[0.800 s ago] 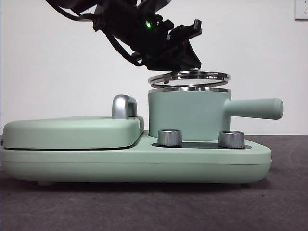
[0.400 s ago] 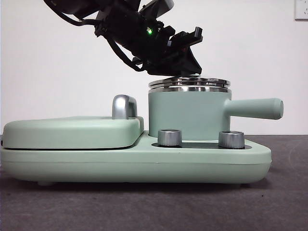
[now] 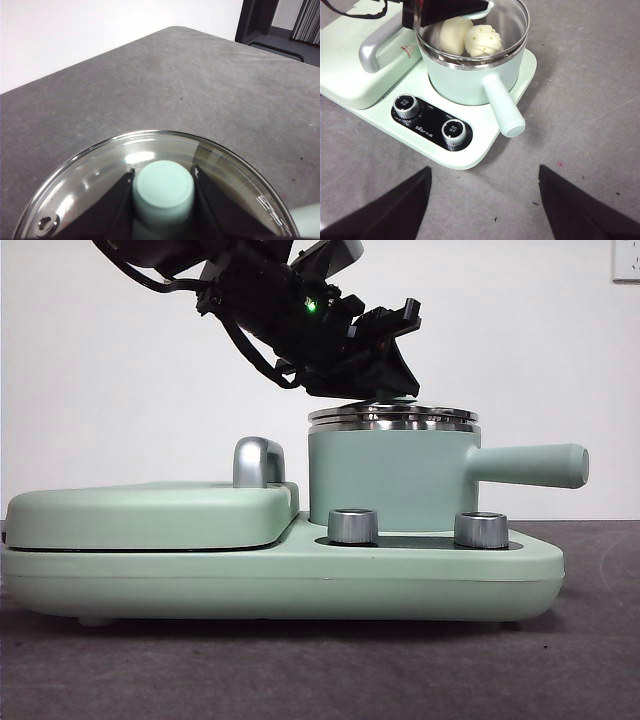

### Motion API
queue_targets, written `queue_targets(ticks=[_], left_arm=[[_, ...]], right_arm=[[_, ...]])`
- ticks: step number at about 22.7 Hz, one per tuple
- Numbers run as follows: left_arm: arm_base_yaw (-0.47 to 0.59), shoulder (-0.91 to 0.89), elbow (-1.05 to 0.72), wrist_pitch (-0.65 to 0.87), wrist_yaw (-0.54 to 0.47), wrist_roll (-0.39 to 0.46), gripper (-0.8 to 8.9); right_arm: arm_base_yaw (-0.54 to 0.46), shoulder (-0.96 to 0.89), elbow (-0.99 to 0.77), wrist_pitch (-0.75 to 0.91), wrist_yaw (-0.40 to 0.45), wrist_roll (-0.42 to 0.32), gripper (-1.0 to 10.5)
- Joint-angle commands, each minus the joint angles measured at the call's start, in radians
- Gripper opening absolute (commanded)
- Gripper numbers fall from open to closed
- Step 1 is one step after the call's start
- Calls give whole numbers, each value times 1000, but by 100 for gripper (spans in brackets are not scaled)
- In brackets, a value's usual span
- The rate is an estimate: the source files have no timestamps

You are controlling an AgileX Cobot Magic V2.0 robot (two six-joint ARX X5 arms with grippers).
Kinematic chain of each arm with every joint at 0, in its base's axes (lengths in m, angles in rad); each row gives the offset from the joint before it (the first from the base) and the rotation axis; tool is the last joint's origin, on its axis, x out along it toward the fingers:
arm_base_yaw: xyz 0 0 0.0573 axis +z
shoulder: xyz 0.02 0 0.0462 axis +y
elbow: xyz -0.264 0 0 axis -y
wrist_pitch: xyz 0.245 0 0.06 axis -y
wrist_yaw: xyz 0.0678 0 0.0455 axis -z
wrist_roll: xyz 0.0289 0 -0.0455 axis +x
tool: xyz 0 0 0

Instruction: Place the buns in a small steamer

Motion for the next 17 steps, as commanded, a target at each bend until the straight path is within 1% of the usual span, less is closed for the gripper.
queue_targets(ticks=[1,10,11,14,15,17], left_arm=[[-18,13,25,4,9,-9,10],[-21,13,25,-9,8,-7,11],[-21,13,25,-13,8,-7,37],[-21,13,25,-16,8,-8,221],[-21,13,25,-16,8,-8,258],[-21,8,25,-16,9,-9,263]], right_arm=[[6,6,8,10,2,8,338],[6,6,8,10,0,7,338],[6,6,8,10,0,7,338],[6,6,8,10,0,7,338],[6,6,8,10,0,7,338],[6,6,8,10,0,7,338]])
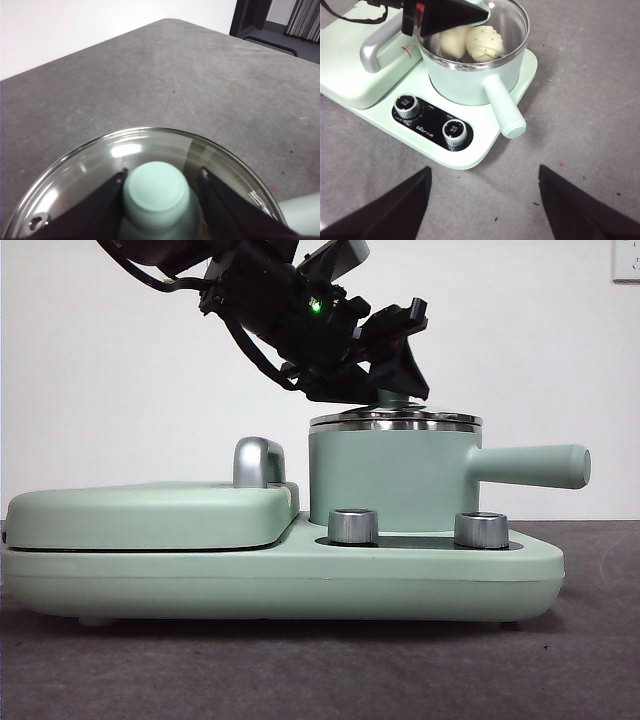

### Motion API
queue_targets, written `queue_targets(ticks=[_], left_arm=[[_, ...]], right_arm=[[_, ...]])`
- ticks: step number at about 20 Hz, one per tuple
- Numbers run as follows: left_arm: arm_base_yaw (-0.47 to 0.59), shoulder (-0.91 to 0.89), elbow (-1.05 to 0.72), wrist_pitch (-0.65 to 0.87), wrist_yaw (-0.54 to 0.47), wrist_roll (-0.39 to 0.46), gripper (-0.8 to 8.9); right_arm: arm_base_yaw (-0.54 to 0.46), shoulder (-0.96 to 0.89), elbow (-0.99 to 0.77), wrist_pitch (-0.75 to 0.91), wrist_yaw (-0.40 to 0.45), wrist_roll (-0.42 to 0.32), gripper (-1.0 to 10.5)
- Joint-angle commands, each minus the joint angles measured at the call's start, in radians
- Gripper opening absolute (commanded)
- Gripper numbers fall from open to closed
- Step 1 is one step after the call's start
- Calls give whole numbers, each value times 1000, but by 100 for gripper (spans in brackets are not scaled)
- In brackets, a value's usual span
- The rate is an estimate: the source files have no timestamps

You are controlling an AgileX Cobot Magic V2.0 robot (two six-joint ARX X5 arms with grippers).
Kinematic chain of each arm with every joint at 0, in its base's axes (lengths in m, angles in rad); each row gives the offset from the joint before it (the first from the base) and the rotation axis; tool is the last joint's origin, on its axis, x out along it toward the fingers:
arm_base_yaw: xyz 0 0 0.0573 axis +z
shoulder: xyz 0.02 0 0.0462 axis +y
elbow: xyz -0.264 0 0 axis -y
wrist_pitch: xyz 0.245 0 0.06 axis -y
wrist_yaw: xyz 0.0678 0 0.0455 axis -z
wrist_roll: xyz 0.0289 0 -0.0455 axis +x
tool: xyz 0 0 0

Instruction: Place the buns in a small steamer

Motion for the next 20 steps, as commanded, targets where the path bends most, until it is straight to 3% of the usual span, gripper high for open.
queue_targets(ticks=[1,4,6,11,20], left_arm=[[-8,-2,25,4,2,-2,264],[-2,-77,25,-66,2,-3,285],[15,-156,25,-193,2,-24,285],[87,-345,17,-502,6,-227,285],[180,-809,-397,-517,-18,-306,285]], right_arm=[[6,6,8,10,1,7,338],[6,6,8,10,0,7,338],[6,6,8,11,0,8,338],[6,71,8,43,-13,7,339],[6,245,8,324,-107,7,339]])
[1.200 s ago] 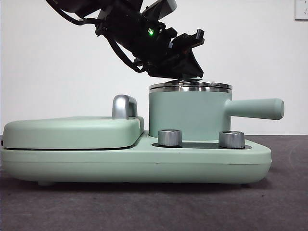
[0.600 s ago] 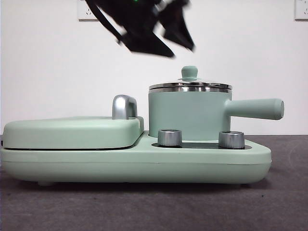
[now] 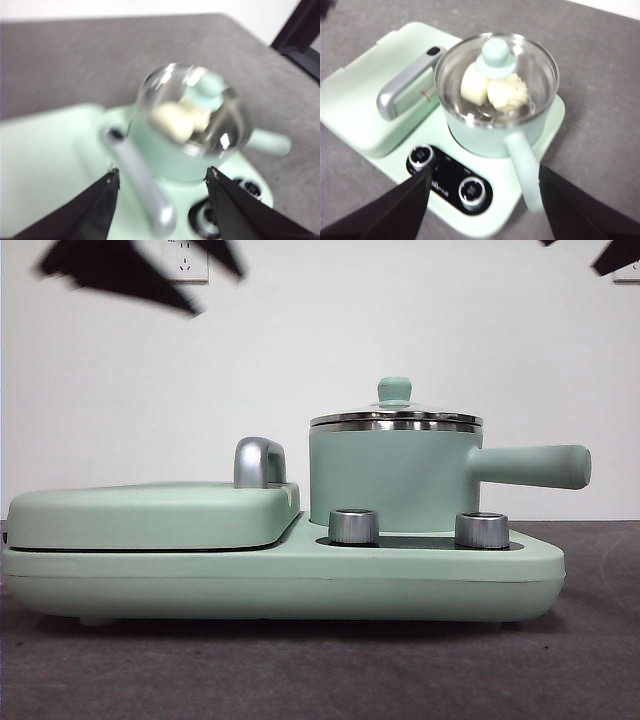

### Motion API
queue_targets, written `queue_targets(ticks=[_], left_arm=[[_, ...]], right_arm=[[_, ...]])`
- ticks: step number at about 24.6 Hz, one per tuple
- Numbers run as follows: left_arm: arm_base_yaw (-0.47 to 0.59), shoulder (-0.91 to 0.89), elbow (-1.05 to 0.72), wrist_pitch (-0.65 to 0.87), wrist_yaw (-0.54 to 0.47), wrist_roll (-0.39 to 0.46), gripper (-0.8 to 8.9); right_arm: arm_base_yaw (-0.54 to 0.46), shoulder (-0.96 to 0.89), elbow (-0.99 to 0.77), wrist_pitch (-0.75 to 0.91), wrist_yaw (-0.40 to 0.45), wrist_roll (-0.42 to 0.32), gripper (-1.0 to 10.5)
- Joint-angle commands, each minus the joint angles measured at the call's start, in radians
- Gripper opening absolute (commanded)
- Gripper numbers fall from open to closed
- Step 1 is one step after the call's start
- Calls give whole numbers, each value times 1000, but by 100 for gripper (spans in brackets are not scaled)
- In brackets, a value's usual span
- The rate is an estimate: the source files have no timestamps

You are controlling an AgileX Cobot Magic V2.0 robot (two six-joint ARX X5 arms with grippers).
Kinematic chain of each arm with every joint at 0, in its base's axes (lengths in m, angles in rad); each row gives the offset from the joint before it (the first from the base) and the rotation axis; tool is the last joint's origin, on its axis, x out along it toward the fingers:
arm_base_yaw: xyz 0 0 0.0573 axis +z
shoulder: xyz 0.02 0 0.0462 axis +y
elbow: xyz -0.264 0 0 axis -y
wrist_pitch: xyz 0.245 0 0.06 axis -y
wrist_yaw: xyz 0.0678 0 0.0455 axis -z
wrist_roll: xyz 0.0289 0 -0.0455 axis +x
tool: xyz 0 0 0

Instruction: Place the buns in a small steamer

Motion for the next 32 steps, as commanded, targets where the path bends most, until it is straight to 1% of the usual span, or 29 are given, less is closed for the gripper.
queue_targets(ticks=[1,5,10,11,12,13,14,15,16,19,31,32], left_arm=[[11,-93,-72,-3,-14,-47,285],[36,-217,-132,-80,-31,-55,280],[39,-267,-132,-134,-33,-23,279],[39,-273,-132,-135,-34,-18,253],[39,-276,-132,-130,-34,-21,168],[39,-280,-132,-129,-34,-20,-20],[39,-280,-132,-121,-36,-19,19],[39,-280,-132,-117,-36,-20,6],[39,-279,-132,-116,-36,-19,6],[39,-282,-132,-132,-36,-21,7],[39,-283,-132,-125,-36,-21,7],[39,-284,-132,-127,-36,-9,7]], right_arm=[[6,33,8,37,-11,8,339],[7,77,8,85,-26,8,339],[7,96,8,66,-43,16,338],[7,95,8,60,-47,16,324],[7,92,8,60,-42,16,242],[7,88,8,61,-42,18,139],[7,88,8,64,-43,17,-17],[7,88,8,72,-40,18,21],[7,88,8,78,-40,18,19],[8,85,8,52,-87,26,19],[7,82,8,93,-87,26,19],[7,82,8,93,-87,26,19]])
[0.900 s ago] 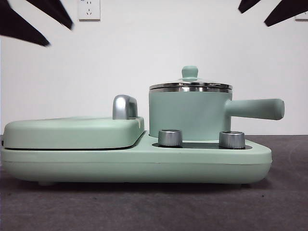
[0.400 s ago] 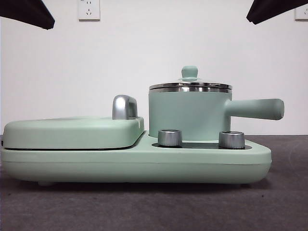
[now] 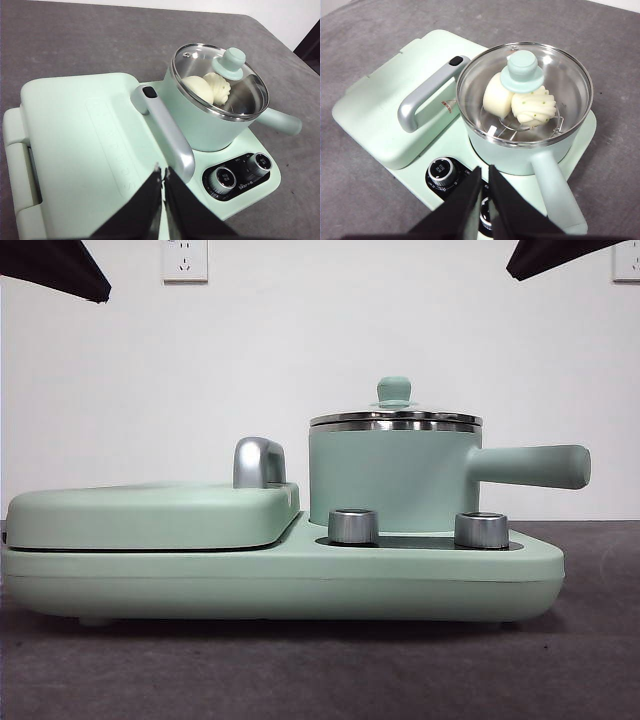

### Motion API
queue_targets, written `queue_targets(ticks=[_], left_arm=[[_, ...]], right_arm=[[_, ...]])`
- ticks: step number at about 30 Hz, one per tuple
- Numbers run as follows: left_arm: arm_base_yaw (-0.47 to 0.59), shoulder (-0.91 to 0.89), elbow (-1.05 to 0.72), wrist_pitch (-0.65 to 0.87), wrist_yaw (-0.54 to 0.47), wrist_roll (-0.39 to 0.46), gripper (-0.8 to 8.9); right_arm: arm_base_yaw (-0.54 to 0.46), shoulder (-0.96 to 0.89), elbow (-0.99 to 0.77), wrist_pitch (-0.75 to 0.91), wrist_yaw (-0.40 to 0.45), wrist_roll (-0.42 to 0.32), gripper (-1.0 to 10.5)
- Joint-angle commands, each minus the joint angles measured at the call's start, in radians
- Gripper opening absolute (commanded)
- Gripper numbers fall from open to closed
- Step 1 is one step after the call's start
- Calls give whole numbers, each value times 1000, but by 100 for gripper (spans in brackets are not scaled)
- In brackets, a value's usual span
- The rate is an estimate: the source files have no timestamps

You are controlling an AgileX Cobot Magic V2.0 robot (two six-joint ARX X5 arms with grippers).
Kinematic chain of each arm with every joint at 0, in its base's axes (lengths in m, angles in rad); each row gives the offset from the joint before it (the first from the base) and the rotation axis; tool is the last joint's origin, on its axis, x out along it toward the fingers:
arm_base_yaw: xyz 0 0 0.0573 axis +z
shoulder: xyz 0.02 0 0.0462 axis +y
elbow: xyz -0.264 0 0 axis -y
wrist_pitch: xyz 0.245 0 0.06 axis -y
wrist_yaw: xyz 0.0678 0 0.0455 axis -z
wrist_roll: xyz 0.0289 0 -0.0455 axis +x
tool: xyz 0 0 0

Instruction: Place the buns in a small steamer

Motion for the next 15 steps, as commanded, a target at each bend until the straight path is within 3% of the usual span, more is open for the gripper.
queue_targets(ticks=[1,5,10,15], left_arm=[[-5,-1,6,7,-1,53,7],[59,-71,-51,43,-5,60,7],[201,-272,-244,175,-11,61,7],[334,-480,-412,190,-85,81,7]], right_arm=[[6,2,8,10,-2,11,19],[6,2,8,11,-2,11,20],[6,2,8,10,-2,11,19],[6,3,8,10,-2,12,19]])
